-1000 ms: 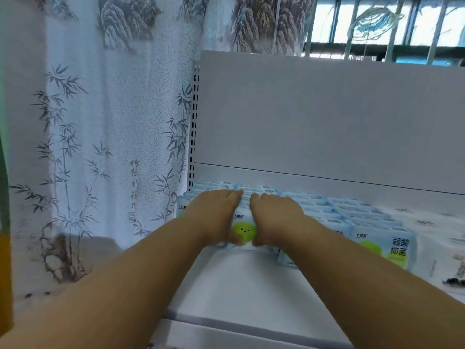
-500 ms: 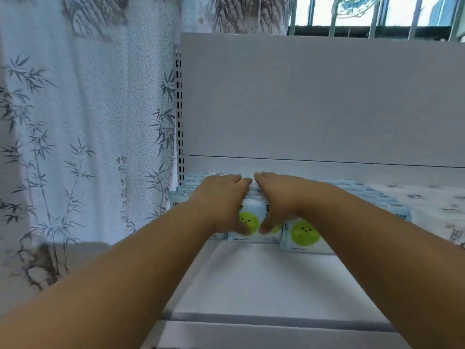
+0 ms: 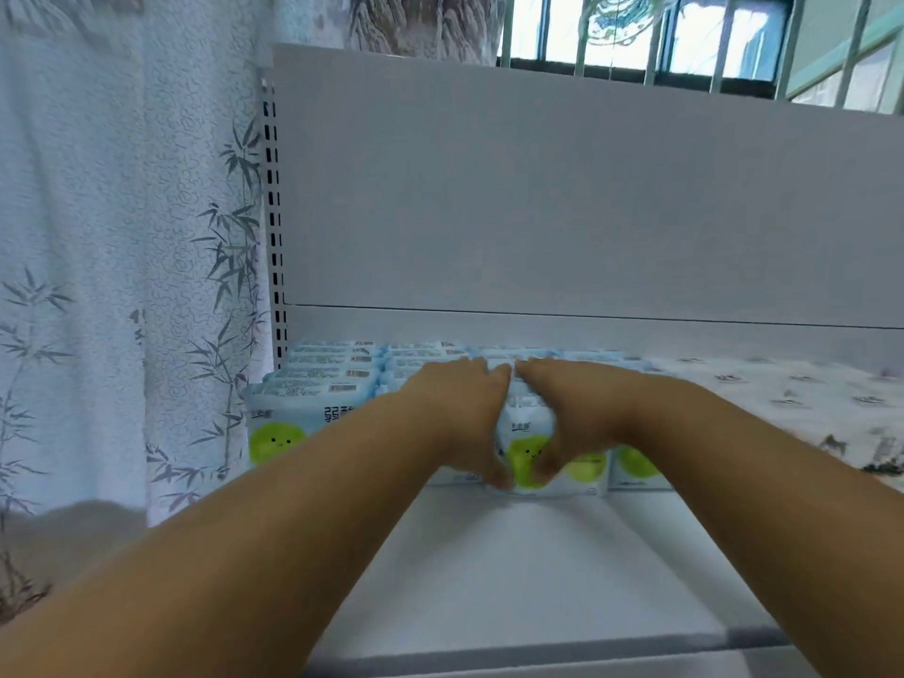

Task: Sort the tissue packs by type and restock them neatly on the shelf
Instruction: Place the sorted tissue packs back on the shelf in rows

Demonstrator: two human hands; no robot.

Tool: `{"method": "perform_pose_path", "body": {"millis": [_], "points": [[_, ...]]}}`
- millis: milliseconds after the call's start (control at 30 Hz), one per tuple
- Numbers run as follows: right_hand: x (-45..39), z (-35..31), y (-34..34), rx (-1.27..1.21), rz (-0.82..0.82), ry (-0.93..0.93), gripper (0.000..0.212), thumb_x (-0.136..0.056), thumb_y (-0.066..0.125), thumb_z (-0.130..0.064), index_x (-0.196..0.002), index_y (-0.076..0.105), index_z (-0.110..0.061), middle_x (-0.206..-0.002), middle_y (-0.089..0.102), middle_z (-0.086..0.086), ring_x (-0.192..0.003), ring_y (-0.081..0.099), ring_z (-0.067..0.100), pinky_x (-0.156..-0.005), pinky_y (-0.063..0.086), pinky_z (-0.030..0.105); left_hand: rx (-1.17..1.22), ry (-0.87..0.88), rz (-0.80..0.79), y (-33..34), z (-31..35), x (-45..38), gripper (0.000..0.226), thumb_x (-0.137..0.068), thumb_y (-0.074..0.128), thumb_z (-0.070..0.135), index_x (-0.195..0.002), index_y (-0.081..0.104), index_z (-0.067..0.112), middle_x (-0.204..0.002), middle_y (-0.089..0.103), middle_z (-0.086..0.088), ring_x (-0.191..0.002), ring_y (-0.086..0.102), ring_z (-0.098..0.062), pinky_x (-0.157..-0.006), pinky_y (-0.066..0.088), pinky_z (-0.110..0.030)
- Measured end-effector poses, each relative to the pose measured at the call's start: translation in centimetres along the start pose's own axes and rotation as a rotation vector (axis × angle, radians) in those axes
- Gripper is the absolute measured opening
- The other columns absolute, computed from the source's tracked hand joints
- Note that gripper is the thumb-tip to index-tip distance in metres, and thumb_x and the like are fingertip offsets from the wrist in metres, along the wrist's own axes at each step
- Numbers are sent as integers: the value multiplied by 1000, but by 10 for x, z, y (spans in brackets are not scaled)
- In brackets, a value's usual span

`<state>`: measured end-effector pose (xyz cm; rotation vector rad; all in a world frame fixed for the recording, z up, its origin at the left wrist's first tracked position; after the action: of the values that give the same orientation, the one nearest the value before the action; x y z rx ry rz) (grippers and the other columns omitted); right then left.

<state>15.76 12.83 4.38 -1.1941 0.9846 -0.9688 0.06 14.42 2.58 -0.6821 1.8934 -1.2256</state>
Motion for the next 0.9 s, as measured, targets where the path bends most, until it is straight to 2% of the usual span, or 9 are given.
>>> {"method": "perform_pose_path", "body": {"millis": [167, 333, 400, 533, 600, 700, 800, 867, 900], "points": [[-7, 3, 9, 64, 94, -44, 93, -54, 83, -62, -130, 42, -28, -122, 51, -4, -104, 55, 18, -90, 49, 36, 25, -24, -6, 2, -2, 0, 101, -63, 72, 72, -144, 33, 26, -135, 50, 3, -121, 51, -21, -101, 44, -40], [-13, 5, 15, 157, 145, -108, 96, -63, 80, -62, -137, 38, -16, -127, 48, 3, -116, 49, 23, -96, 46, 38, -69, -37, 56, 5, 1, 2, 101, -72, 64, 72, -151, 25, 22, -145, 45, -1, -129, 46, -22, -106, 40, -39], [-15, 8, 11, 136, 99, -125, 100, -61, 82, -60, -139, 36, -18, -130, 47, 2, -118, 48, 22, -100, 45, 38, -77, -43, 80, 3, 7, 1, 102, -69, 64, 75, -149, 28, 23, -143, 45, 0, -129, 45, -21, -108, 36, -38], [-19, 22, -9, 60, -108, -158, 103, -56, 86, -59, -141, 35, -28, -130, 48, -6, -117, 52, 19, -102, 45, 38, -43, -51, 164, 0, 27, -1, 103, -61, 58, 82, -144, 33, 26, -134, 48, 7, -125, 46, -18, -113, 29, -38], [-19, 31, -24, 40, -187, -163, 91, -60, 84, -58, -136, 42, -32, -126, 56, -10, -111, 57, 17, -98, 47, 37, -77, -79, 174, 2, 36, -4, 108, -62, 62, 77, -148, 26, 21, -143, 43, 3, -133, 40, -20, -118, 21, -41], [-26, 52, -40, -152, -268, -195, 52, -77, 78, -47, -122, 58, -31, -112, 68, -12, -103, 63, 13, -93, 48, 32, -197, -136, 181, 1, 46, -6, 111, -71, 67, 69, -153, 15, 15, -155, 29, -8, -143, 25, -27, -121, 11, -47], [-44, 66, -47, -485, -164, -142, 40, -90, 68, -23, -130, 61, -21, -126, 65, -4, -120, 58, 16, -110, 41, 38, -271, -90, 181, 3, 61, -5, 99, -86, 61, 52, -155, 4, 10, -162, 12, -15, -149, 10, -32, -122, 0, -50], [-59, 63, -47, -375, -50, -83, 40, -97, 58, -17, -137, 56, -15, -140, 56, 3, -130, 50, 22, -112, 34, 33, -251, -36, 180, 7, 73, -4, 97, -89, 56, 46, -156, -5, 10, -164, 4, -14, -150, 4, -31, -122, -5, -48], [-66, 59, -45, -289, -22, -65, 39, -100, 52, -18, -138, 54, -11, -144, 52, 7, -132, 48, 24, -111, 34, 33, -230, -26, 173, 10, 78, -5, 98, -90, 54, 49, -156, -7, 11, -164, 3, -14, -150, 3, -31, -122, -4, -48]]}}
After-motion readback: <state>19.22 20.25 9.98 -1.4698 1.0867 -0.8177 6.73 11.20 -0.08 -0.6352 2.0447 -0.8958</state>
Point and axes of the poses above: each hand's wrist, its own x-axis away from the middle knuckle, its own y-axis out of the palm, z = x × y, the point moved 1 cm from there along -x, towards the middle knuckle
